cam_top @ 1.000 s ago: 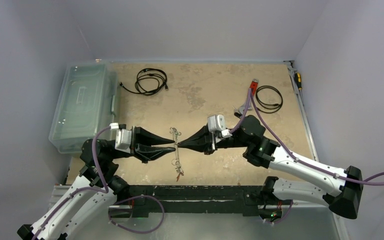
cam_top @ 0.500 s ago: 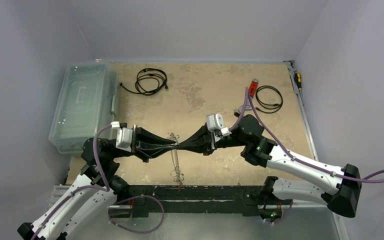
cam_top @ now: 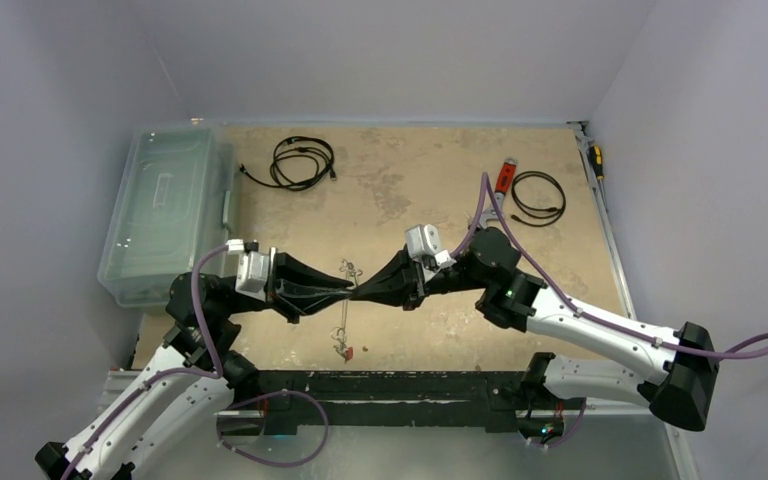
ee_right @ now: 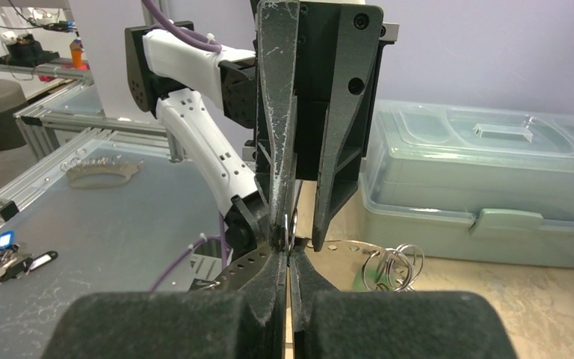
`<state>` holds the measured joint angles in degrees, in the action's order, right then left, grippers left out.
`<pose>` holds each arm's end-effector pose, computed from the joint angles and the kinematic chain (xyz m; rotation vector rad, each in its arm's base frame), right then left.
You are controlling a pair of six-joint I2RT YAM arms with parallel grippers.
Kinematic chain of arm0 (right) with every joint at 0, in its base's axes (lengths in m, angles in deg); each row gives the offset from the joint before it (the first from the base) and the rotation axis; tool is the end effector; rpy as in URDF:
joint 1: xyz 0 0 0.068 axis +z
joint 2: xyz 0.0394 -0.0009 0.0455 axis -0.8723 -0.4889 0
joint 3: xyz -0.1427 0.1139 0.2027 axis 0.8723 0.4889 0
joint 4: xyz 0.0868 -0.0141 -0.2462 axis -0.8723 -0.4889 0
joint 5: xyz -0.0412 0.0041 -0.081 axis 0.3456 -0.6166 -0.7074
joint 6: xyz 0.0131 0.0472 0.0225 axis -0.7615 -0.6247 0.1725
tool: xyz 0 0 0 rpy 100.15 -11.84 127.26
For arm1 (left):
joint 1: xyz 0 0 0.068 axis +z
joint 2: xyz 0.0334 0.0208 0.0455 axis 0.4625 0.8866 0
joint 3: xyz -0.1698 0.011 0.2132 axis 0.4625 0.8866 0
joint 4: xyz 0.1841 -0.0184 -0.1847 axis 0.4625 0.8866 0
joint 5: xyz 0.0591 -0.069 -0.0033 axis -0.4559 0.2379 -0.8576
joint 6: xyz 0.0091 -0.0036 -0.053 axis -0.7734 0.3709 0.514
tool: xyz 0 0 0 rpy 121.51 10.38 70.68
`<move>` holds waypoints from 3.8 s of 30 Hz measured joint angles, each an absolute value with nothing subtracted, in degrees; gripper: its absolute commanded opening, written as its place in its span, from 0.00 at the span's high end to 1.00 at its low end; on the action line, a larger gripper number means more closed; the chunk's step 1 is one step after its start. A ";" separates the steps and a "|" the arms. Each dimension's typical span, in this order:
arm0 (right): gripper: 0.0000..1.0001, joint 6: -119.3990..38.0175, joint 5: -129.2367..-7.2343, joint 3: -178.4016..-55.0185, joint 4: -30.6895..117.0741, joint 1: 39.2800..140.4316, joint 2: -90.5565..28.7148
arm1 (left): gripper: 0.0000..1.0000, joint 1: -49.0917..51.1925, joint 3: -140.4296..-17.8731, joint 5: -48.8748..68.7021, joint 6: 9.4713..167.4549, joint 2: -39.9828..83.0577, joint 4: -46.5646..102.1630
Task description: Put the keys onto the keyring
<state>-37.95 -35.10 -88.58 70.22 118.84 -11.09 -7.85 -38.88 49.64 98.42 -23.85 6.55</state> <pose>0.1090 0.2193 0.3673 -1.2217 0.9565 1.3563 0.0848 -0.0926 0.3554 0.9371 1.0409 -1.3102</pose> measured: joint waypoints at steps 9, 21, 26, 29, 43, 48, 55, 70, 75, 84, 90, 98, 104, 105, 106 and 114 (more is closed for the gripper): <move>0.97 -38.02 -34.84 -88.58 70.46 118.46 -11.33 | 1.00 -7.93 -38.88 49.60 98.55 -23.80 6.88; 0.59 -31.15 -39.71 -90.59 57.18 118.86 -7.68 | 1.00 -8.07 -40.02 47.37 95.28 -23.45 15.03; 0.61 -28.05 -43.32 -93.48 50.81 118.90 -7.47 | 1.00 -8.07 -40.02 47.85 95.32 -22.84 15.99; 0.69 -26.67 -44.46 -94.33 48.41 118.90 -7.68 | 1.00 -8.07 -40.02 48.33 95.36 -22.91 15.90; 0.69 -23.05 -44.78 -98.24 40.30 118.97 -9.45 | 1.00 -8.11 -40.02 49.20 95.76 -22.89 15.88; 0.71 -22.54 -43.76 -99.51 38.90 118.94 -9.61 | 1.00 -8.11 -40.02 49.20 95.76 -22.86 15.88; 0.70 -22.00 -42.47 -100.73 37.15 118.94 -10.85 | 1.00 -8.15 -40.02 49.18 95.74 -22.86 15.93; 0.67 -20.69 -39.93 -100.95 34.90 118.94 -10.98 | 1.00 -8.22 -40.02 48.24 95.30 -22.21 16.49; 0.67 -20.45 -39.30 -100.97 34.49 118.94 -10.98 | 1.00 -8.22 -40.02 48.02 95.30 -22.21 17.00; 0.70 -20.07 -39.32 -101.81 34.79 118.94 -11.66 | 1.00 -8.22 -40.02 48.04 95.30 -22.21 17.13; 0.78 -19.88 -39.32 -102.09 34.77 118.90 -12.17 | 1.00 -8.22 -40.02 48.17 95.32 -22.23 17.13; 0.83 -19.88 -39.26 -102.26 34.79 118.92 -13.72 | 1.00 -8.22 -40.02 48.31 95.32 -22.23 17.13; 0.83 -19.88 -38.91 -102.26 35.14 118.90 -13.72 | 1.00 -8.22 -40.02 48.33 95.32 -22.23 17.00; 0.83 -19.88 -38.86 -102.26 35.19 118.90 -13.72 | 1.00 -8.22 -40.02 48.35 95.32 -22.23 16.91; 0.83 -19.88 -38.84 -102.26 35.23 118.90 -13.72 | 1.00 -8.22 -40.02 48.37 95.34 -22.23 16.82; 1.00 -19.66 -38.69 -104.87 33.31 118.75 -15.40 | 1.00 -8.18 -40.02 48.79 95.41 -22.17 15.75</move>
